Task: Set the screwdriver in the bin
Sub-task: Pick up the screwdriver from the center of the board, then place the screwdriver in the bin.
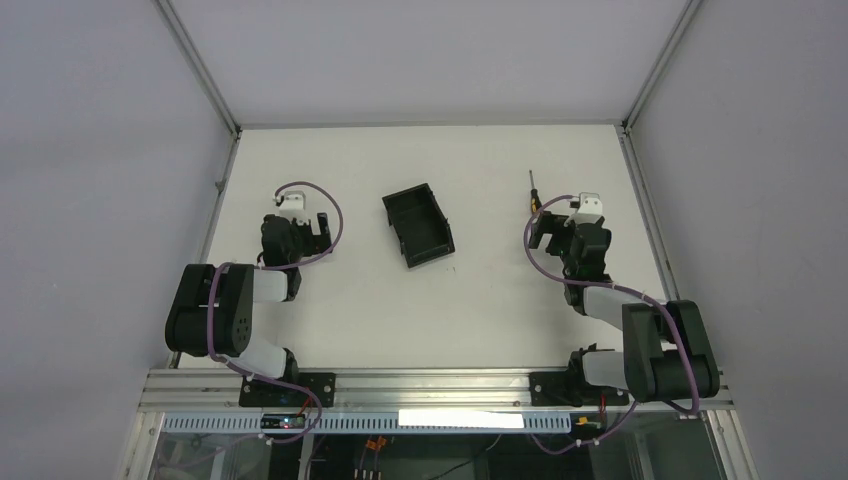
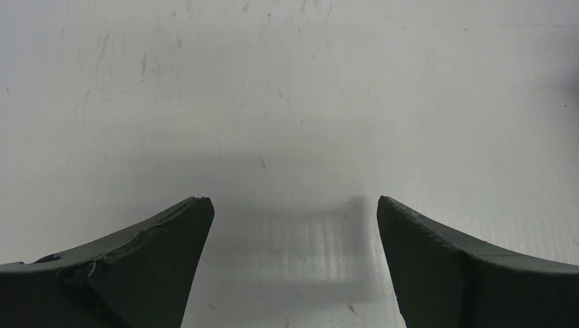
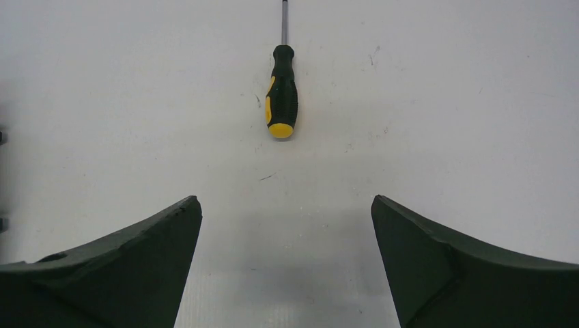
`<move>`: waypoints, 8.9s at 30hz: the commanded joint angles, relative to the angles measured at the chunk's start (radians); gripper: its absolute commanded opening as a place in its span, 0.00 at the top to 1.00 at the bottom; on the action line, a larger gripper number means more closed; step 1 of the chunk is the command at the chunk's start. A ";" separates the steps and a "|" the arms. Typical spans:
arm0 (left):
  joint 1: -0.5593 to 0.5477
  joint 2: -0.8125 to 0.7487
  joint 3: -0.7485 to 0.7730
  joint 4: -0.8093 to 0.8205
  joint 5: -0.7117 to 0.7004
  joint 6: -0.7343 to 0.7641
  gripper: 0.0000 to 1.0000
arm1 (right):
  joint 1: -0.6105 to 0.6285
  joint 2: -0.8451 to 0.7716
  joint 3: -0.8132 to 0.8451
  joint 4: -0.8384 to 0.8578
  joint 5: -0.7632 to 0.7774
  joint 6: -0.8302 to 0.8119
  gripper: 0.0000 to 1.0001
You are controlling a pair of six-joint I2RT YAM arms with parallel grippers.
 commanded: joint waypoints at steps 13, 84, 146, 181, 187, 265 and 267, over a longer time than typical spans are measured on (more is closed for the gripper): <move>-0.009 -0.019 0.000 0.034 -0.021 -0.002 0.01 | -0.005 -0.007 0.050 -0.015 0.048 0.027 0.01; -0.009 -0.021 0.000 0.030 -0.021 -0.003 0.01 | -0.004 0.390 1.101 -1.277 0.103 -0.015 0.01; -0.009 -0.020 0.000 0.029 -0.021 -0.003 0.01 | 0.030 0.527 1.232 -1.304 0.079 -0.042 0.88; -0.009 -0.020 0.001 0.028 -0.021 -0.003 0.01 | 0.399 0.103 1.414 -1.389 0.013 -0.099 0.93; -0.009 -0.020 0.000 0.028 -0.020 -0.003 0.01 | 0.530 0.151 1.447 -1.378 -0.014 -0.149 0.95; -0.009 -0.020 0.000 0.029 -0.021 -0.003 0.01 | 0.653 0.398 1.288 -1.153 -0.051 -0.238 0.41; -0.009 -0.020 0.001 0.028 -0.021 -0.003 0.01 | 0.652 0.385 1.328 -1.172 -0.037 -0.242 0.37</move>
